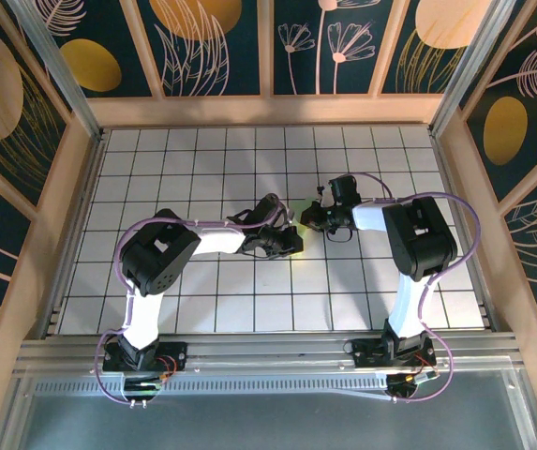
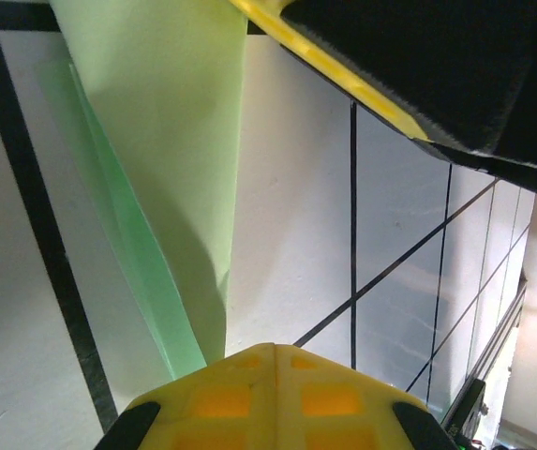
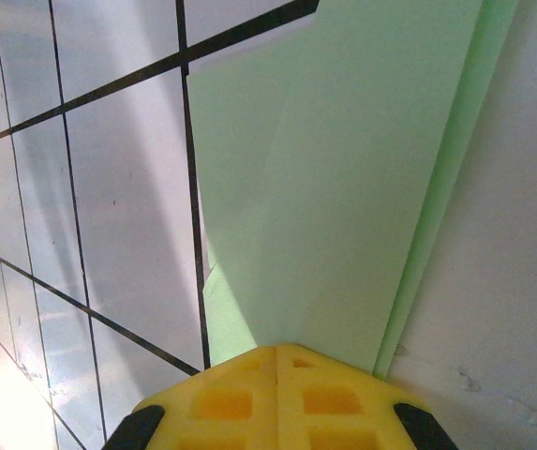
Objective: Fold a paper plane with a square sheet of paper (fold left side to right side)
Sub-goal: Fold the wing for the fifth time at the center of the table.
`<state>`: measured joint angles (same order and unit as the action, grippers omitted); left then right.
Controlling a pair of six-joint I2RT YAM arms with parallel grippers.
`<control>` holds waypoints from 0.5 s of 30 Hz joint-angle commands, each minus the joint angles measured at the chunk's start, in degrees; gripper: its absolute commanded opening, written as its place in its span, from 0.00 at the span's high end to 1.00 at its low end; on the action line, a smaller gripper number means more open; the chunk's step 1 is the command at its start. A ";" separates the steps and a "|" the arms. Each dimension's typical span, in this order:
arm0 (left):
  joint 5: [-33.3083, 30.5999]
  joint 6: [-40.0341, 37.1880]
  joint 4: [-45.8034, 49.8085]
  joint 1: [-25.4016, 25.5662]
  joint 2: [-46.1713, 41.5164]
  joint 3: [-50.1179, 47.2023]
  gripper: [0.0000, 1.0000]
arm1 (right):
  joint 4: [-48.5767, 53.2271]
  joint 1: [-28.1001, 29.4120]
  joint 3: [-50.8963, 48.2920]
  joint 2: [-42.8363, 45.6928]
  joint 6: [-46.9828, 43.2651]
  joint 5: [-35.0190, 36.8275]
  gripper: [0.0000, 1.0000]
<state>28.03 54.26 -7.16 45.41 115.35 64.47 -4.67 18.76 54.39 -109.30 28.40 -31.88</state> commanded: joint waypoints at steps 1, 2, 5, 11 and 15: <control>-0.36 -0.65 2.15 0.29 1.18 0.84 0.95 | 8.09 0.75 -1.40 -3.73 -1.76 6.48 1.00; -0.36 -0.69 2.23 0.29 1.18 0.75 0.95 | 8.10 0.81 -1.33 -3.73 -1.79 6.48 1.00; -0.44 -0.65 2.28 0.25 1.09 0.49 0.95 | 8.26 0.75 -1.26 -3.84 -1.79 6.57 1.00; -0.73 -0.70 2.32 0.23 0.60 -0.26 0.95 | 8.47 0.89 -1.06 -4.04 -1.86 6.70 1.00; -0.81 -0.69 2.32 0.30 0.58 -0.57 0.95 | 8.75 0.99 -0.87 -4.25 -1.86 6.83 1.00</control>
<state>27.86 54.19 -6.83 45.41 115.37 64.45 -4.01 18.92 54.76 -109.34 28.38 -31.51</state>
